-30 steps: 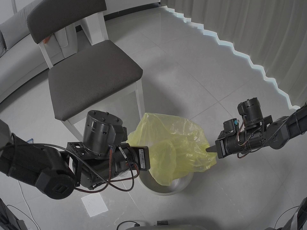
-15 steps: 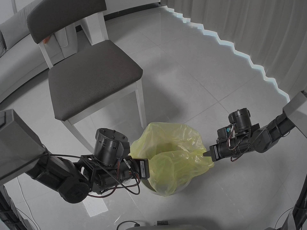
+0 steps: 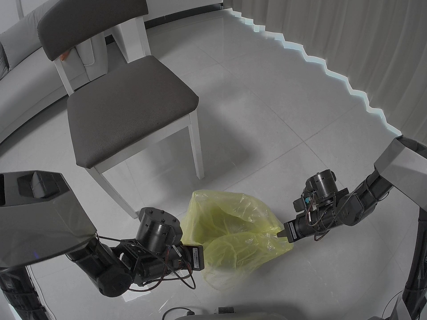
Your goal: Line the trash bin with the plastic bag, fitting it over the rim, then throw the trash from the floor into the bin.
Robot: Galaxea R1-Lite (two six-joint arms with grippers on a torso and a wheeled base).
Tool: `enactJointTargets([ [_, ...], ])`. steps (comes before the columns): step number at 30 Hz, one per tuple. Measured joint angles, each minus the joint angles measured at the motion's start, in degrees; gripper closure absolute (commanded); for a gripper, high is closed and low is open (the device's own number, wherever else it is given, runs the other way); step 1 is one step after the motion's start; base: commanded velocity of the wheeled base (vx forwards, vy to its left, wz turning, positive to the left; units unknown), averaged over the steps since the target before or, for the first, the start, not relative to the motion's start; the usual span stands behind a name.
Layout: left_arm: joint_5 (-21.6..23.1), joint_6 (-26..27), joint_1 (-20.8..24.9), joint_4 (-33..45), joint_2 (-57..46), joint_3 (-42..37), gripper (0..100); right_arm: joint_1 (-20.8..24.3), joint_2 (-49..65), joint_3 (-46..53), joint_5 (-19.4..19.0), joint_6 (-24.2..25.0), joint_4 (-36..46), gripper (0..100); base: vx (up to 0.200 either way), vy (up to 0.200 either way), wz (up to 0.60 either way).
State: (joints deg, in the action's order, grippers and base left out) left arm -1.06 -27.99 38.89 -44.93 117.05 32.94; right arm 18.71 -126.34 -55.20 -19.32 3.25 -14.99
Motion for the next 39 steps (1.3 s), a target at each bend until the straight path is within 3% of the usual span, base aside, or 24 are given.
enactJointTargets([
  [11,0.13,0.22,-0.2,-18.75,4.94,-6.95,100,0.83,0.27,4.21,0.06,0.0,-5.56,100,0.0,0.0,0.0],
  [12,0.06,0.33,-0.24,-20.75,5.85,-7.14,100,0.77,0.16,4.21,0.09,-0.06,-5.86,0,0.0,0.0,0.0],
  [26,-0.09,0.84,-0.77,-25.08,9.85,-11.31,100,-2.05,5.67,8.29,0.2,-5.77,-6.92,0,0.0,0.0,0.0],
  [27,-0.13,0.93,-0.77,-25.08,9.81,-11.56,0,-2.18,6.36,8.2,0.2,-5.83,-6.95,0,0.0,0.0,0.0],
  [39,-1.32,1.96,-0.3,-25.45,8.44,-13.87,0,2.12,2.45,-7.5,0.02,-5.71,-7.34,0,0.0,0.0,0.0],
])
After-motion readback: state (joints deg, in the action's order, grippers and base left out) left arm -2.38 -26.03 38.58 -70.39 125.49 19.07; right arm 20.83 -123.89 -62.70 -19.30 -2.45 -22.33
